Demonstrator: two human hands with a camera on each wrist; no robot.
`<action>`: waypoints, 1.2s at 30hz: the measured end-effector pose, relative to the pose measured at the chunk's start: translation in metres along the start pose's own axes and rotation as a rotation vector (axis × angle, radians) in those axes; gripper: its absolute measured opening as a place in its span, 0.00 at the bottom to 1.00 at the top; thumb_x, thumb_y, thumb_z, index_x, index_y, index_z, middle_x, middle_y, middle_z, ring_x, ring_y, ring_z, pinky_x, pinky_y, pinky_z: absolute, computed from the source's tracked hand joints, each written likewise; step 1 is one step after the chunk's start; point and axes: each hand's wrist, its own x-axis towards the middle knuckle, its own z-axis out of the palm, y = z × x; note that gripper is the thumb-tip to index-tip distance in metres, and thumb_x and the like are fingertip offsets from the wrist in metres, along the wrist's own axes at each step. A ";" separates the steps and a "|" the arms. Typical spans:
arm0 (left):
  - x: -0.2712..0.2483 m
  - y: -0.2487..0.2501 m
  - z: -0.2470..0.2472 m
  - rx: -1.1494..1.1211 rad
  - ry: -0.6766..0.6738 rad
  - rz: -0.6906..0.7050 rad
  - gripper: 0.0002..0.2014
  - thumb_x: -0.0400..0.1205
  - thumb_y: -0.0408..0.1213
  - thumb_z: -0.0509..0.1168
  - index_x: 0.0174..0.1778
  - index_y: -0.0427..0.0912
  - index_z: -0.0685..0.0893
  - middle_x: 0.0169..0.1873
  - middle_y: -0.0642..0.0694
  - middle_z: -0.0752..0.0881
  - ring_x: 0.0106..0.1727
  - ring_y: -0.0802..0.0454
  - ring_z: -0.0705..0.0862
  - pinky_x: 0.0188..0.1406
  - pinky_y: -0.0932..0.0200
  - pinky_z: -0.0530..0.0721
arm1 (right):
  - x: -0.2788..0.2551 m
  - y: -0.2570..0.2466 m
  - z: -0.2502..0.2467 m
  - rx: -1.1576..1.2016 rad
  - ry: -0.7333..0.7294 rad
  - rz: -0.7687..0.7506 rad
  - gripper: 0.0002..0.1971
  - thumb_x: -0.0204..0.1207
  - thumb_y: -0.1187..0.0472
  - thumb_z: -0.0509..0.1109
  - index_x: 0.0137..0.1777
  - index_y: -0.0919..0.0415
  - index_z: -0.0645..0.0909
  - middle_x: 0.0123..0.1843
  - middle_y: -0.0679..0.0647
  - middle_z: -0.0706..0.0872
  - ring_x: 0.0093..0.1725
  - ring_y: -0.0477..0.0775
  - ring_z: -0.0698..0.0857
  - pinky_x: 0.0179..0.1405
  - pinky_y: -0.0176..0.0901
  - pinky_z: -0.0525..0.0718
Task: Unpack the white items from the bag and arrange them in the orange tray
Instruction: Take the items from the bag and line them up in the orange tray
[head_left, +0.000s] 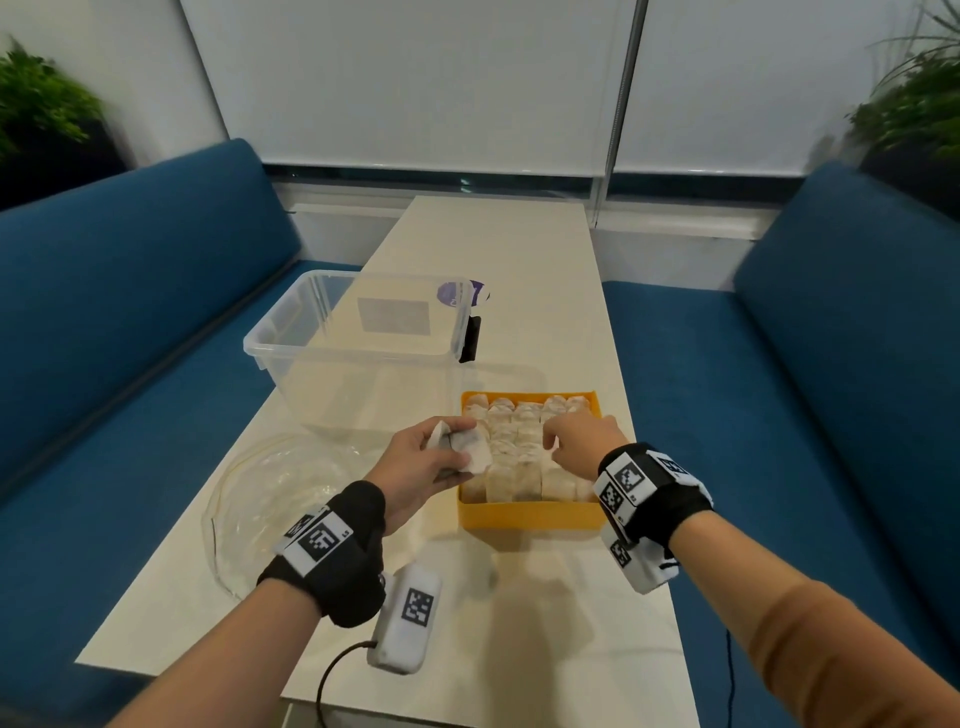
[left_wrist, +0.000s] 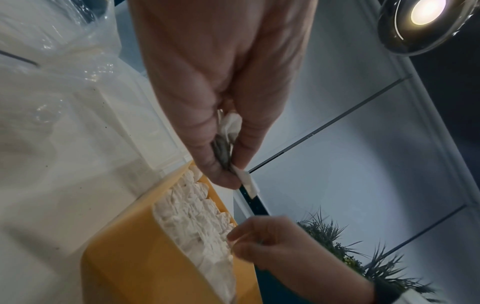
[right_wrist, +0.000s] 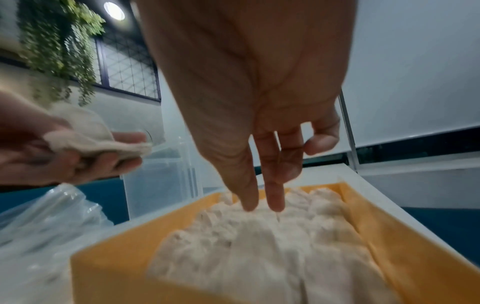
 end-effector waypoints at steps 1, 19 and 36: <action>0.001 0.000 0.001 -0.004 0.002 0.000 0.18 0.79 0.17 0.64 0.61 0.39 0.83 0.64 0.40 0.81 0.56 0.42 0.86 0.45 0.60 0.90 | -0.001 -0.001 -0.005 0.024 0.052 -0.023 0.12 0.80 0.65 0.60 0.58 0.54 0.82 0.64 0.54 0.79 0.65 0.59 0.77 0.65 0.56 0.71; 0.004 0.013 0.012 0.105 -0.024 0.060 0.19 0.77 0.27 0.72 0.63 0.34 0.80 0.50 0.39 0.86 0.45 0.51 0.87 0.37 0.63 0.86 | -0.025 -0.041 -0.039 0.644 0.238 -0.238 0.07 0.73 0.58 0.74 0.48 0.60 0.88 0.45 0.55 0.90 0.46 0.52 0.85 0.49 0.44 0.83; -0.002 0.027 -0.011 -0.054 0.085 0.165 0.09 0.78 0.29 0.72 0.54 0.38 0.85 0.39 0.42 0.85 0.37 0.52 0.81 0.36 0.64 0.85 | -0.035 -0.052 -0.041 0.920 0.046 -0.201 0.04 0.75 0.64 0.71 0.45 0.54 0.83 0.38 0.52 0.88 0.34 0.45 0.85 0.34 0.36 0.79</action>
